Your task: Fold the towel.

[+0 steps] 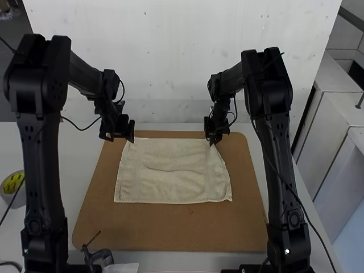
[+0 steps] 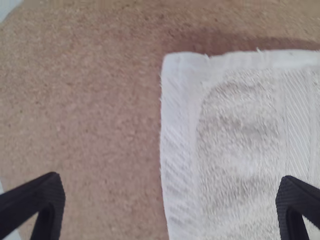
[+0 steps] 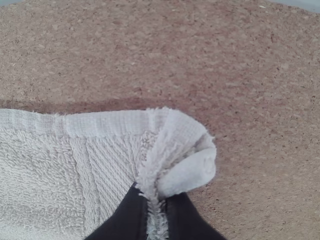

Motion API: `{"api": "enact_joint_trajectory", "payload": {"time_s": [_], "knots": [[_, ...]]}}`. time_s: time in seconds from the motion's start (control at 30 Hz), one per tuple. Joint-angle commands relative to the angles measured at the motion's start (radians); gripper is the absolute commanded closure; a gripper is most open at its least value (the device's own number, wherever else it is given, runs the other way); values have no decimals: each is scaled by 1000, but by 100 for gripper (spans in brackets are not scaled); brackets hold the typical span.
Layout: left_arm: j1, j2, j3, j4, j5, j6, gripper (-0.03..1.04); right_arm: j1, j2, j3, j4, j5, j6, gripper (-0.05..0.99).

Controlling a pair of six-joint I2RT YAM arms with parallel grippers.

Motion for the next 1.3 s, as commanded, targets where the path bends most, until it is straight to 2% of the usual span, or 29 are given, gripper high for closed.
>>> {"api": "enact_joint_trajectory", "payload": {"time_s": [0.0, 0.27, 0.4, 0.53, 0.6, 0.73, 0.8, 0.83, 0.97, 1.27], "knots": [[-9, 59, 94, 0, -54, -43, 7, -54, 46, -63, -33, 131, -14, 92], [-25, 171, 196, -4, -65, -64, 7, -46, 38, -77, -28, 131, -19, 92], [-34, 222, 250, -57, -60, -66, 7, -47, 23, -90, -27, 133, -20, 92], [-42, 272, 296, -112, -49, -66, 15, -46, -8, -121, -19, 135, -23, 92], [-43, 295, 319, -156, -32, -66, 27, -46, -20, -130, -16, 135, -23, 92], [-56, 301, 319, -239, 20, -69, 75, -51, -40, -140, -8, 144, -28, 92], [-57, 298, 308, -270, 84, -69, 97, -51, -49, -149, 2, 150, -31, 92], [-57, 295, 308, -287, 98, -70, 100, -51, -49, -152, 4, 151, -31, 92], [-56, 278, 307, -331, 109, -72, 100, -46, -49, -158, 30, 151, -31, 92], [-54, 154, 308, -316, 107, -121, 100, -32, -130, -158, 120, 158, -25, 92]]}}
